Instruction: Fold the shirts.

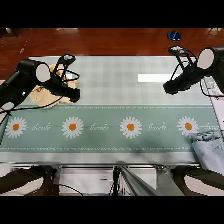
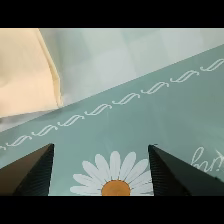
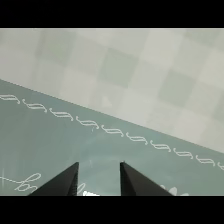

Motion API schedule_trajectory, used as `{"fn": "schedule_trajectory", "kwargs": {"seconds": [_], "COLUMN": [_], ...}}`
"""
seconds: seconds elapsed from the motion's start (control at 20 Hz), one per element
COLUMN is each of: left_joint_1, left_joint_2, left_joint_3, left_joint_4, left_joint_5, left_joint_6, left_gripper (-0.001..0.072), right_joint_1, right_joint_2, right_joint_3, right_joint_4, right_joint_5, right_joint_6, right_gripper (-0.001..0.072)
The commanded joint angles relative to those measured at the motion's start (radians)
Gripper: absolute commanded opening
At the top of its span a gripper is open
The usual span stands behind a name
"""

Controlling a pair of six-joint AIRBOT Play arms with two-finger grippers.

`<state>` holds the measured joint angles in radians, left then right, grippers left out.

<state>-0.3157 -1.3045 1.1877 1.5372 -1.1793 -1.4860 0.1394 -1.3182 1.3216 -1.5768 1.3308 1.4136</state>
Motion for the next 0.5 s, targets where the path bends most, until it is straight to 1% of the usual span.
{"fn": "schedule_trajectory", "kwargs": {"seconds": [0.0, 0.3, 0.45], "left_joint_1": [-0.001, -0.001, -0.001], "left_joint_2": [0.0, 0.0, 0.0], "left_joint_3": [0.0, 0.0, 0.0], "left_joint_4": [0.0, 0.0, 0.0], "left_joint_5": [0.0, 0.0, 0.0], "left_joint_6": [0.0, 0.0, 0.0], "left_gripper": [0.0674, 0.0673, 0.0674], "right_joint_1": [0.001, 0.001, 0.001], "right_joint_2": [0.001, 0.001, 0.001], "right_joint_3": [0.0, 0.0, 0.0], "right_joint_4": [0.0, 0.0, 0.0], "right_joint_5": [0.0, -0.002, -0.031], "right_joint_6": [0.0, 0.0, 0.0], "right_gripper": [0.0335, 0.0335, 0.0335]}}
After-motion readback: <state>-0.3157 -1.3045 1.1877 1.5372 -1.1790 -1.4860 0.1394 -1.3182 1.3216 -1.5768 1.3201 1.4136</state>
